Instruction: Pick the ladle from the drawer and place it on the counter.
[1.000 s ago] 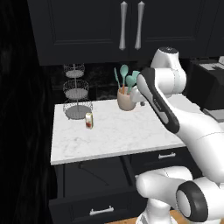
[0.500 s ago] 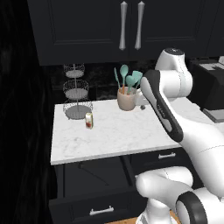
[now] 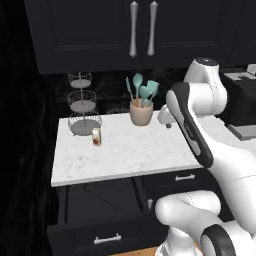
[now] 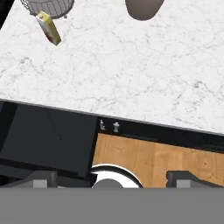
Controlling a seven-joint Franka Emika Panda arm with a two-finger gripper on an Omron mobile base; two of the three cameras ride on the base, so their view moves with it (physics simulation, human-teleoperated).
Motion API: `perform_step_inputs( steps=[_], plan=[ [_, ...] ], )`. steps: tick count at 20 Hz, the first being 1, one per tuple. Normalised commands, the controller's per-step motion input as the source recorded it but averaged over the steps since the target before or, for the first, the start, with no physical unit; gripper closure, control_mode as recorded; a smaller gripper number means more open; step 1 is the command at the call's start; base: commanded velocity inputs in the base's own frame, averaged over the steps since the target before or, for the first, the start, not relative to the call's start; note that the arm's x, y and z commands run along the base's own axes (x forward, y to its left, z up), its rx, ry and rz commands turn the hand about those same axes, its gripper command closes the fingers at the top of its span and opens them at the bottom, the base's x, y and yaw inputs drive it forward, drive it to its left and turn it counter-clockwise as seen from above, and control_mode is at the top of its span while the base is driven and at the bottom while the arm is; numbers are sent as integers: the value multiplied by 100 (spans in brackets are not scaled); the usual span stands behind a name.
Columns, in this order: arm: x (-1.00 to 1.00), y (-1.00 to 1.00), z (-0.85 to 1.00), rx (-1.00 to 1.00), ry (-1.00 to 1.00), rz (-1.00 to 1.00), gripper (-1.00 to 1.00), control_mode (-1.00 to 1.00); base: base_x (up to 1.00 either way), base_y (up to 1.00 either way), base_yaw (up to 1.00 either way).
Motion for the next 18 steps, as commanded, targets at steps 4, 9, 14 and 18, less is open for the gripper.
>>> perform_step_inputs(
  steps=[4, 9, 14, 18],
  plan=[
    [0, 0, 0, 0, 0, 0, -100, 100, -27, -81, 10],
    [0, 0, 0, 0, 0, 0, -100, 100, -6, -46, 13],
    [0, 0, 0, 0, 0, 0, -100, 100, 0, 0, 24],
    [0, 0, 0, 0, 0, 0, -100, 100, 0, 9, 21]
  ],
)
